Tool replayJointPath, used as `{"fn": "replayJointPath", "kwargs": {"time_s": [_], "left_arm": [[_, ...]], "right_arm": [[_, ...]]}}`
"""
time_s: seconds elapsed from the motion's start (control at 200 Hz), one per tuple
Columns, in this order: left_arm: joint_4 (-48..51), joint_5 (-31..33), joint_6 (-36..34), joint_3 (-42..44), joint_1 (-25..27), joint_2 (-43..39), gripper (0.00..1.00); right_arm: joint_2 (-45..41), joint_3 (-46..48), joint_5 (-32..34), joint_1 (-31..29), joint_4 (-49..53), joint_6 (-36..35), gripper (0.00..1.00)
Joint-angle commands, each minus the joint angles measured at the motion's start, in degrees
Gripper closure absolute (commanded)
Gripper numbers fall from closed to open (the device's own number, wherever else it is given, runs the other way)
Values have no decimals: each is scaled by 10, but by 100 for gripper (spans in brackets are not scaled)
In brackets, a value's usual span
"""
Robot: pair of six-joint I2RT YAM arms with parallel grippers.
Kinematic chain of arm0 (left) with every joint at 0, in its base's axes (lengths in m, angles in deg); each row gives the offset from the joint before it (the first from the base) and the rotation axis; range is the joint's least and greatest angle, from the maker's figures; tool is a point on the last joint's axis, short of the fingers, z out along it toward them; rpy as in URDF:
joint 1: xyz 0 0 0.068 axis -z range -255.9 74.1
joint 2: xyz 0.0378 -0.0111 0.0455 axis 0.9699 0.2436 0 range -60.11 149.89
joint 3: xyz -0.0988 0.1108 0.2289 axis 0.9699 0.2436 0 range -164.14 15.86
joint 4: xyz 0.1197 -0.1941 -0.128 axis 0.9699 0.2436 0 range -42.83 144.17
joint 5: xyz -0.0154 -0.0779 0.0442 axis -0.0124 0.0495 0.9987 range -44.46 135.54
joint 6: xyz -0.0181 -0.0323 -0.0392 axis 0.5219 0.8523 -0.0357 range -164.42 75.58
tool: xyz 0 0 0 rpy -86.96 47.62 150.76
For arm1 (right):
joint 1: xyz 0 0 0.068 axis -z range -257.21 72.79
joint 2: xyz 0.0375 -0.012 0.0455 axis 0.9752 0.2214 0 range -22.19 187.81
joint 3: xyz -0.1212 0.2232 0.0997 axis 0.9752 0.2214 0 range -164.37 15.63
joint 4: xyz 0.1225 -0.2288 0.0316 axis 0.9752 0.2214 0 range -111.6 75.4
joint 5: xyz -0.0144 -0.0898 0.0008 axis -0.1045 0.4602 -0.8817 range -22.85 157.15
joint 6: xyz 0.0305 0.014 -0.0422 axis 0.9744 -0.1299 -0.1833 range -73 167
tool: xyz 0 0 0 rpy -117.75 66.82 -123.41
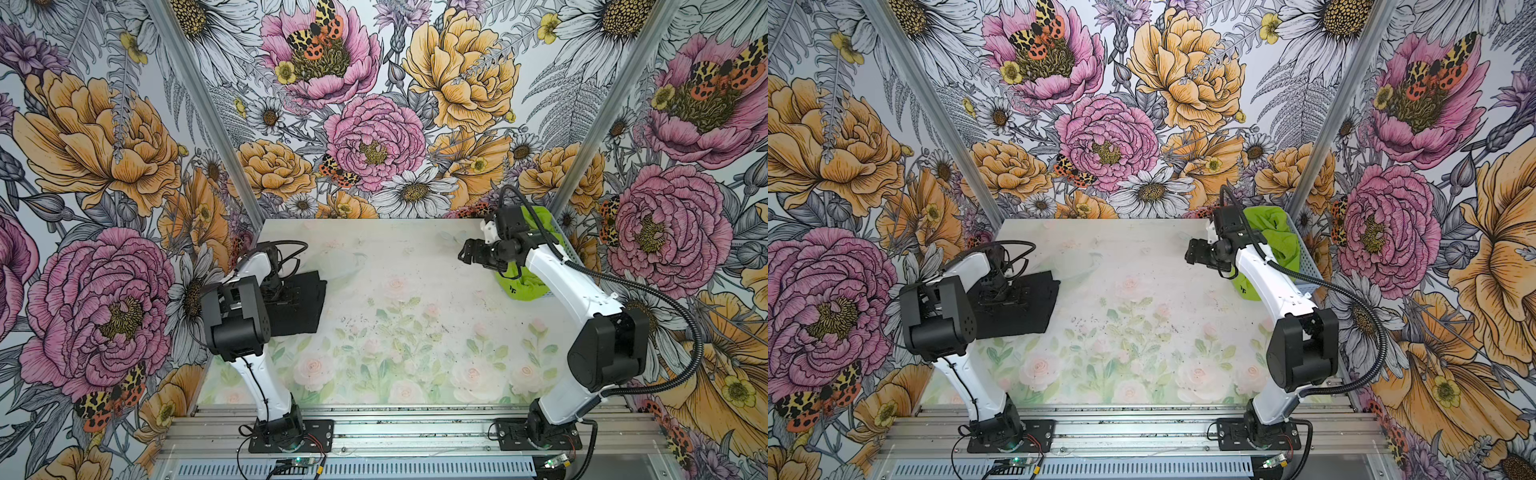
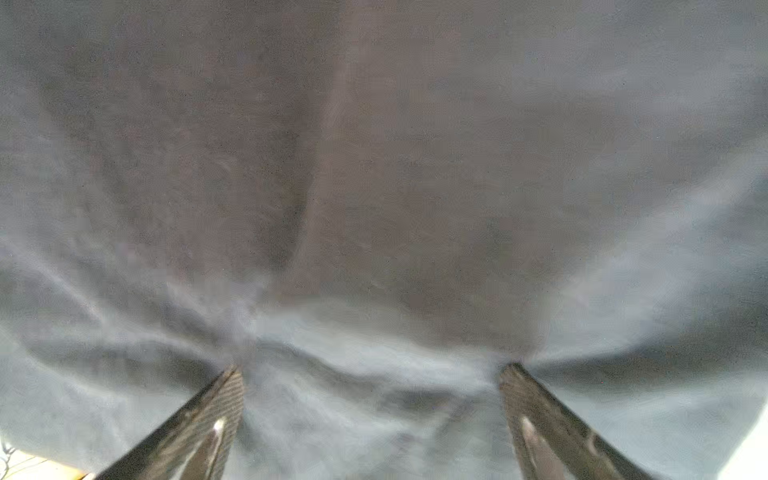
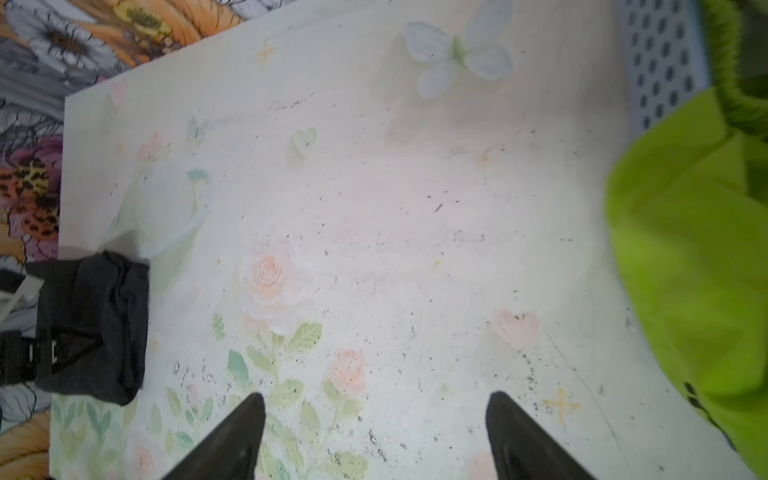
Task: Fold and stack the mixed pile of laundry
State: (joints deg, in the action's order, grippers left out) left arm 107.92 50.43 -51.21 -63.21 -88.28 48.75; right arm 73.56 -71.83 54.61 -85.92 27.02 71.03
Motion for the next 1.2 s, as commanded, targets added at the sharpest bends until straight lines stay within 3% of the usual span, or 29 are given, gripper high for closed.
{"fn": "replayJointPath", "kwargs": {"time_s": [0.0, 0.105, 0.255, 0.425, 0.661, 0.751, 0.806, 0.866, 0.936, 1.196], "left_arm": [[-1, -33, 22, -12, 44, -74, 1], [-5, -39, 44, -28, 94, -111, 1], [-32, -55, 96, -49, 194, -131, 1], [-84, -94, 149, -54, 266, -122, 1], [-97, -104, 151, -56, 305, -96, 1], [-102, -109, 149, -47, 305, -97, 1], [-104, -110, 149, -41, 305, -99, 1], [-105, -109, 148, -34, 303, -103, 1], [-110, -114, 150, -27, 301, -109, 1], [-128, -124, 161, -16, 299, -126, 1]], "right_arm": [[33, -48, 81, 66, -2, -14, 8], [76, -80, 144, 121, -3, -9, 4], [160, -130, 181, 169, -14, -7, 3], [269, -203, 157, 196, -37, -8, 2], [381, -281, 121, 205, -48, 4, 2], [399, -275, 103, 209, -45, 22, 21], [398, -264, 95, 209, -48, 29, 43], [389, -248, 96, 209, -59, 33, 78], [367, -234, 104, 208, -71, 31, 97], [263, -267, 106, 209, -71, -4, 100]]}}
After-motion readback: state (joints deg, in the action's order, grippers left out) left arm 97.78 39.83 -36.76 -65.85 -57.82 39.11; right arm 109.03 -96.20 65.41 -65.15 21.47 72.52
